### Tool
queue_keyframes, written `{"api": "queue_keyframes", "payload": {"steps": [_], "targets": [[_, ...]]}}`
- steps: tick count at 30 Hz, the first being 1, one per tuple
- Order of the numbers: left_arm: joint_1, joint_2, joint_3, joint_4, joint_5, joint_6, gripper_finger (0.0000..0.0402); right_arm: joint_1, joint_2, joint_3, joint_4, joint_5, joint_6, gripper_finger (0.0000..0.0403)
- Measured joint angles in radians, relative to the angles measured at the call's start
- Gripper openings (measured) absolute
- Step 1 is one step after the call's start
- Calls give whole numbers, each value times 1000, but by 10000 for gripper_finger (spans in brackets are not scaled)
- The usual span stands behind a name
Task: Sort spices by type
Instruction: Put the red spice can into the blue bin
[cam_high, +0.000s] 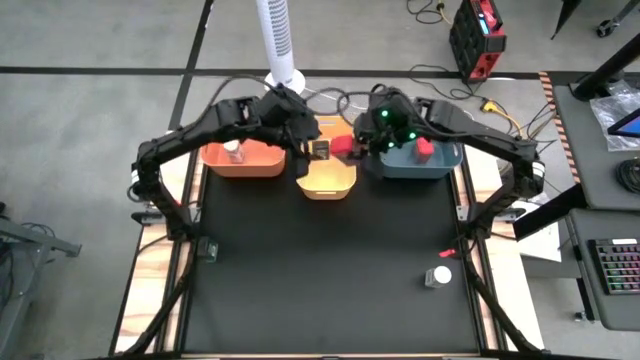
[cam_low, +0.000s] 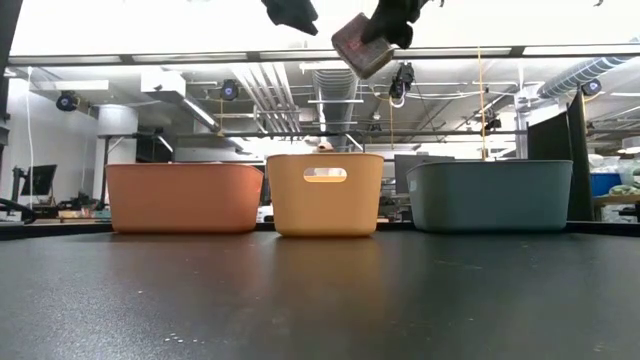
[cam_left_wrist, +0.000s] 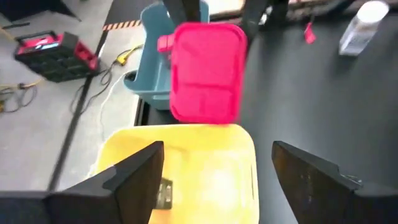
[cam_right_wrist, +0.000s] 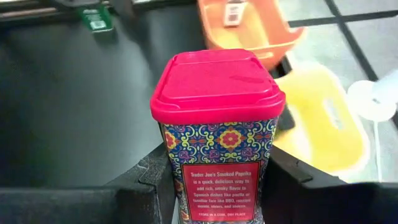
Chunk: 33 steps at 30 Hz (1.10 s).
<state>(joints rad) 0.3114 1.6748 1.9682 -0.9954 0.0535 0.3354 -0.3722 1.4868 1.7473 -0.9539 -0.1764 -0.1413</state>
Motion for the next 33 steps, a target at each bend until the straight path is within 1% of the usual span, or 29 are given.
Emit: {"api": "queue_keyframes", "payload": {"steps": [3, 5, 8, 10, 14, 17, 20, 22, 25, 29, 33], "targets": [[58, -10, 0, 34, 122, -11, 269, -31, -42, -8, 20, 0, -3, 158], [95, -10, 0, 59, 207, -33, 263, -37, -81, -26, 70, -3, 7, 157], [133, -9, -18, 171, 337, -84, 256, -32, -156, -97, 197, -12, 26, 157], [146, -10, -38, 263, 392, -118, 254, -16, -207, -161, 306, -13, 44, 157], [149, -10, -87, 421, 432, -168, 253, 19, -300, -296, 463, 37, 78, 159], [146, -10, -133, 525, 490, -203, 253, 48, -361, -385, 544, 87, 98, 157], [146, -9, -187, 651, 556, -280, 253, 79, -424, -462, 644, 136, 116, 157], [146, -9, -224, 754, 569, -344, 253, 91, -452, -498, 701, 159, 123, 157], [144, -9, -266, 855, 584, -389, 253, 92, -467, -528, 749, 177, 129, 162], [128, -8, -318, 1036, 591, -446, 253, 91, -455, -531, 765, 175, 134, 159], [130, -5, -324, 1073, 590, -461, 253, 91, -443, -531, 777, 144, 150, 157]]}}
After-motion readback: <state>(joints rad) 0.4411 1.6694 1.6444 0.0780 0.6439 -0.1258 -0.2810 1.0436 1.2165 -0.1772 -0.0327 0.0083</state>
